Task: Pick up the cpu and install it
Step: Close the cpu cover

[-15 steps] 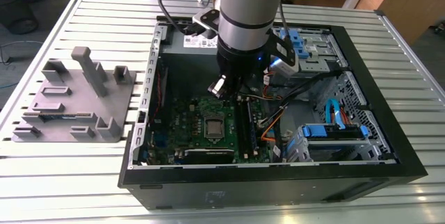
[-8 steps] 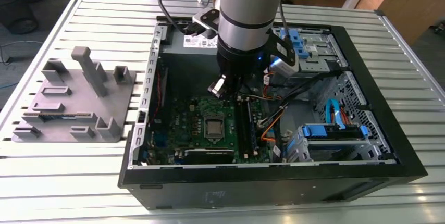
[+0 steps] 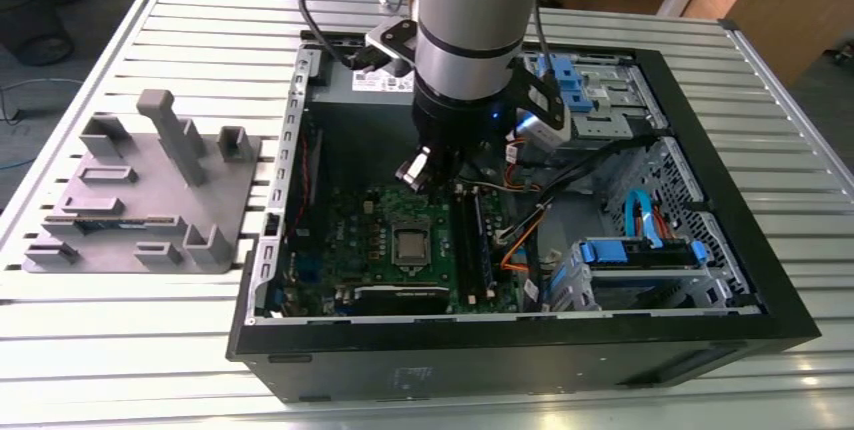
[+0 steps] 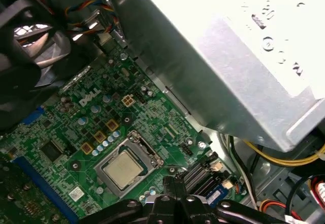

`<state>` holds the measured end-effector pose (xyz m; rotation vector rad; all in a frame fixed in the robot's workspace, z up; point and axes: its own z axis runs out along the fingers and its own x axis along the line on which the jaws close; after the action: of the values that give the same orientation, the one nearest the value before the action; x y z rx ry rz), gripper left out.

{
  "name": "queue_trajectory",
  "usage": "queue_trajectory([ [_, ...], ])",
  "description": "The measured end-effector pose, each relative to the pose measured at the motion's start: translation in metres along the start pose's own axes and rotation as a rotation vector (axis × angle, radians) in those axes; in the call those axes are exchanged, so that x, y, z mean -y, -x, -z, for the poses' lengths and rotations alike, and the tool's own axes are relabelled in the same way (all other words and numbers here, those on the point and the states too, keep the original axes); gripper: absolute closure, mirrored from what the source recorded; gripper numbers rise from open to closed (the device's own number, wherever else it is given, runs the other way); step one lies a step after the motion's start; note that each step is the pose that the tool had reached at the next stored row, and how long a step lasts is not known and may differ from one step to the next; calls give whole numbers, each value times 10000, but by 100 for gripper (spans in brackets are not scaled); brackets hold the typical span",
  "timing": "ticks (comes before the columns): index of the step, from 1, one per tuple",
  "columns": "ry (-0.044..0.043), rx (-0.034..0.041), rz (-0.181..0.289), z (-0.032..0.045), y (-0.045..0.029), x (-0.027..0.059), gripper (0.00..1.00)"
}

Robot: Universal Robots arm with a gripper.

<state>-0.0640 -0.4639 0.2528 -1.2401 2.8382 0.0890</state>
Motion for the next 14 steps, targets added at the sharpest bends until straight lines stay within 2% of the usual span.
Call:
queue_trajectory([
  [10, -25, 23, 2, 15, -278, 10, 87],
  [14, -24, 24, 3, 15, -308, 17, 87],
])
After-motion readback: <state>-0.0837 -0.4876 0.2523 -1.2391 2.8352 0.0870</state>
